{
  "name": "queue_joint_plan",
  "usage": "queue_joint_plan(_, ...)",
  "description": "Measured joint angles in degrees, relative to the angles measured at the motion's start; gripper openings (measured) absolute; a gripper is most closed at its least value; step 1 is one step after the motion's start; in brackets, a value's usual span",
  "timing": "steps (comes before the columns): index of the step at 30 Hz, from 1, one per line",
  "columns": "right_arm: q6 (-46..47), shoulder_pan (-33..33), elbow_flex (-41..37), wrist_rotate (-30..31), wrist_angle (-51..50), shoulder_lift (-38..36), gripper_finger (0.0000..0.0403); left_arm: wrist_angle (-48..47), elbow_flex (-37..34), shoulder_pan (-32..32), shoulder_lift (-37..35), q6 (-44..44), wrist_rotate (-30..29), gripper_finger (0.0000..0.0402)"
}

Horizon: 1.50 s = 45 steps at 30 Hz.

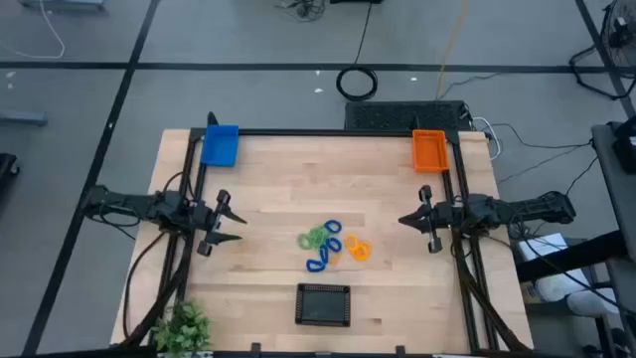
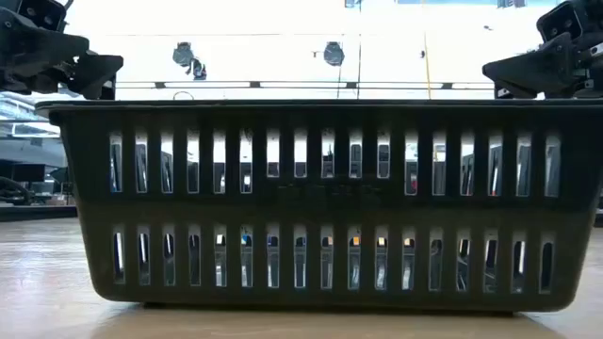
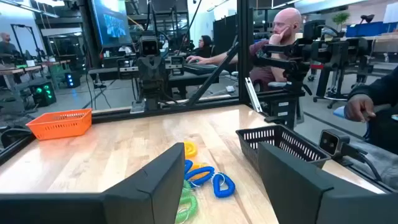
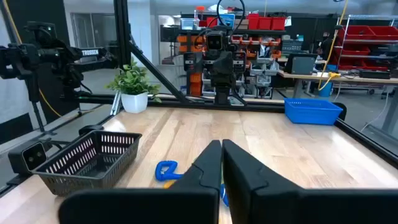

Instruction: Sort spring keychains into baskets

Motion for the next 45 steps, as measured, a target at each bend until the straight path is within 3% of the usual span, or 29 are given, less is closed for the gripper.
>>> queue_joint_plan(20,-0.1,0.0,0.0,0.0,0.0,0.0,0.0002,0.0,0.0,0.0,0.0,0.0,0.0,0.0212)
queue_joint_plan(28,-22.0,-0.1,0.0,1.5,0.1,0.0,0.0001,0.0,0.0,0.0,0.0,0.0,0.0,0.0212)
queue_joint_plan(37,-22.6,-0.1,0.0,1.5,0.3,0.0,0.0004,0.0,0.0,0.0,0.0,0.0,0.0,0.0212)
queue_joint_plan(39,-19.6,-0.1,0.0,1.0,1.1,0.0,0.0004,0.0,0.0,0.0,0.0,0.0,0.0,0.0212)
queue_joint_plan(45,4.9,0.0,0.0,-3.4,6.2,0.0,0.0004,0.0,0.0,0.0,0.0,0.0,0.0,0.0212)
